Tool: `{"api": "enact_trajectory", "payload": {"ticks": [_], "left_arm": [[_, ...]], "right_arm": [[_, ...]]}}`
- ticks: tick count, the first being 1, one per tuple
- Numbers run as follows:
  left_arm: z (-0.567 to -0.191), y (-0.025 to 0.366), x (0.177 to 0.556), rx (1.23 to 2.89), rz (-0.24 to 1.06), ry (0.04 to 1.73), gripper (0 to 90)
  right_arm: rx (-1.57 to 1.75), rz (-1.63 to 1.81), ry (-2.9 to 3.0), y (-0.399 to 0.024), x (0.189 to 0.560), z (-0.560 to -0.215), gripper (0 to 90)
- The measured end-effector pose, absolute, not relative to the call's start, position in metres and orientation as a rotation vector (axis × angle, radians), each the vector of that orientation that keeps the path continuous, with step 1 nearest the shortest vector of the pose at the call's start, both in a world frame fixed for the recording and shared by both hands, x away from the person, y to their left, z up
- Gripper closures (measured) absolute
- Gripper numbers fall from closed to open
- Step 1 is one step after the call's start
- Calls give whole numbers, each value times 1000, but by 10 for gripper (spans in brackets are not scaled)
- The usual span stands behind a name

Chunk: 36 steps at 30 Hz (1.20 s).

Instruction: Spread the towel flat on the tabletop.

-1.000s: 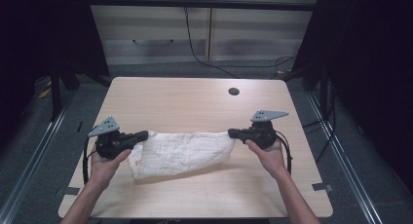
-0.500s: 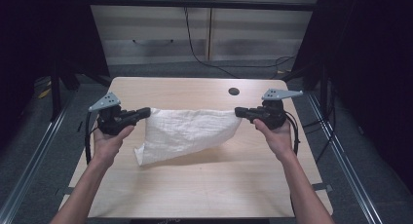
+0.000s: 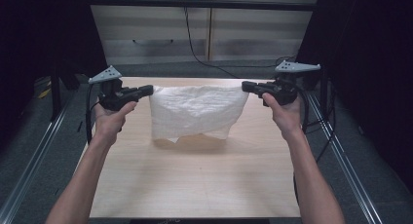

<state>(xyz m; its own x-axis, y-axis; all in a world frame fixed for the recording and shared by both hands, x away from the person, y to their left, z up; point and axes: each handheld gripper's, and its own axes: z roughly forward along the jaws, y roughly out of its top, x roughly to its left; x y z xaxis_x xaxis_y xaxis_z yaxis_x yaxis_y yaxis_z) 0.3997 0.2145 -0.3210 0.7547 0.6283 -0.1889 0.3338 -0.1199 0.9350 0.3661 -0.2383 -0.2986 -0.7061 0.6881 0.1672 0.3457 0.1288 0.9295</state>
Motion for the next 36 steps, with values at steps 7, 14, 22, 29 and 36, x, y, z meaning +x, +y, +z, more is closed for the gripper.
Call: {"api": "enact_trajectory", "payload": {"ticks": [7,14,22,29,36], "left_arm": [[-301,204,422,1709,299,785,893],[-292,196,436,1699,312,792,894],[-302,193,419,1728,310,733,893],[-329,196,395,1758,297,703,893],[-355,203,369,1777,248,714,893]], "right_arm": [[1064,1580,2058,-249,385,-280,885],[1085,1577,2008,-253,402,-280,885],[1096,1577,2009,-263,392,-293,885],[1068,1583,2073,-265,361,-322,885],[1064,1576,2162,-260,327,-360,886]]}}
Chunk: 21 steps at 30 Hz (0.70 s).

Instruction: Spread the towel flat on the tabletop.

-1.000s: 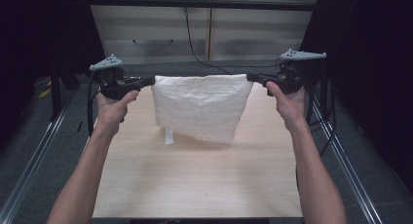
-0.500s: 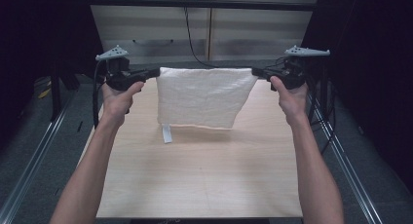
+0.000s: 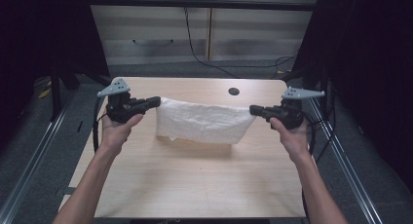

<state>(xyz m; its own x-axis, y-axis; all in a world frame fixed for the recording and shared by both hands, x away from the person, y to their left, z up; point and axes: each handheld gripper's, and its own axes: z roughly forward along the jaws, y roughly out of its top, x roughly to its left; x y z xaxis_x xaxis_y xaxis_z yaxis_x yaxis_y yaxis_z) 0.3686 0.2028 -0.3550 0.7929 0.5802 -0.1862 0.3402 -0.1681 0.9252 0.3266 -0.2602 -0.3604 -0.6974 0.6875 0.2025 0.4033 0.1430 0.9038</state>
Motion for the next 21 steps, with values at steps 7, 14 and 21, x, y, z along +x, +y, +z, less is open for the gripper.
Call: {"api": "enact_trajectory", "payload": {"ticks": [7,14,21], "left_arm": [[-385,213,344,1815,248,736,893],[-430,228,321,1874,193,775,892],[-463,234,292,1971,137,775,891]], "right_arm": [[1077,1584,2210,-256,302,-393,885],[1059,1566,2286,-241,282,-416,885],[1085,1509,2376,-234,266,-442,884]]}}
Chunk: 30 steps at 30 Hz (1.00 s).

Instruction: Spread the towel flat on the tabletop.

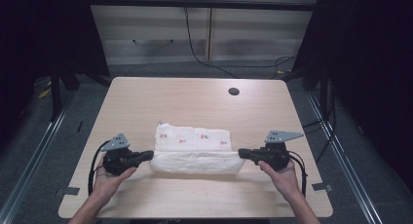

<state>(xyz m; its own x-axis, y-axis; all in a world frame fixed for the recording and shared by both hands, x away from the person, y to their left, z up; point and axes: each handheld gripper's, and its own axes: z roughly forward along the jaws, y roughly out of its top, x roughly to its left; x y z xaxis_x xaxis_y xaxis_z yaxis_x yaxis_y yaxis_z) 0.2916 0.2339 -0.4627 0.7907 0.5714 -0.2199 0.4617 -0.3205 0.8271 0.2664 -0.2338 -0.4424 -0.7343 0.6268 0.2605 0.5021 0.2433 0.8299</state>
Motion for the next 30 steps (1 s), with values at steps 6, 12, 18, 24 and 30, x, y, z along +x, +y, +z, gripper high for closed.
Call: {"api": "enact_trajectory", "payload": {"ticks": [6,12,18,24,30], "left_arm": [[-476,234,279,2017,121,758,886],[-480,234,272,2036,115,755,873],[-482,236,264,2056,103,735,814],[-480,244,263,2003,109,755,721],[-479,245,275,2004,113,822,657]], "right_arm": [[1091,1502,2426,-231,250,-458,876],[1105,1476,2488,-229,243,-470,837],[1097,1505,2481,-230,234,-469,773],[1111,1510,2479,-231,232,-471,751],[1118,1501,2462,-230,242,-470,725]]}}
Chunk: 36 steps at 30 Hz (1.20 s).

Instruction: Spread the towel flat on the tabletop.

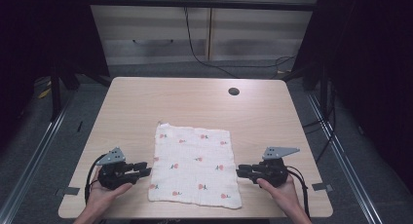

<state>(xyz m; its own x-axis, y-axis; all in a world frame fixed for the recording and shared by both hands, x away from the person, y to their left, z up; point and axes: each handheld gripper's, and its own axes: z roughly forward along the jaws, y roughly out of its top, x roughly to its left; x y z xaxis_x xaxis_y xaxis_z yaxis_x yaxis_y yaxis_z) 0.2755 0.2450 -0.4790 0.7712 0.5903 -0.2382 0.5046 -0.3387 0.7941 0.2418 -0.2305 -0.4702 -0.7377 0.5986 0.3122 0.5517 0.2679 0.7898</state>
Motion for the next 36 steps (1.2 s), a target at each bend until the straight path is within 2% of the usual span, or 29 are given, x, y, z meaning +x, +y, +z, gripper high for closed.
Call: {"api": "enact_trajectory", "payload": {"ticks": [5,9,13,19,26,33,36], "left_arm": [[-479,237,293,2037,114,844,595],[-476,228,313,2044,112,846,571],[-475,218,332,2026,94,858,554],[-483,200,352,2094,111,856,563],[-501,196,359,2119,111,888,582],[-505,188,351,2151,154,792,622],[-506,190,348,2139,81,771,622]], "right_arm": [[1117,1444,2450,-223,258,-467,640],[1115,1413,2467,-211,279,-468,625],[1089,1376,2492,-200,301,-471,684],[1118,1280,2508,-196,331,-486,729],[1119,1245,2542,-191,331,-497,722],[1154,1192,2550,-190,328,-503,701],[1150,1168,2545,-193,325,-502,695]]}}
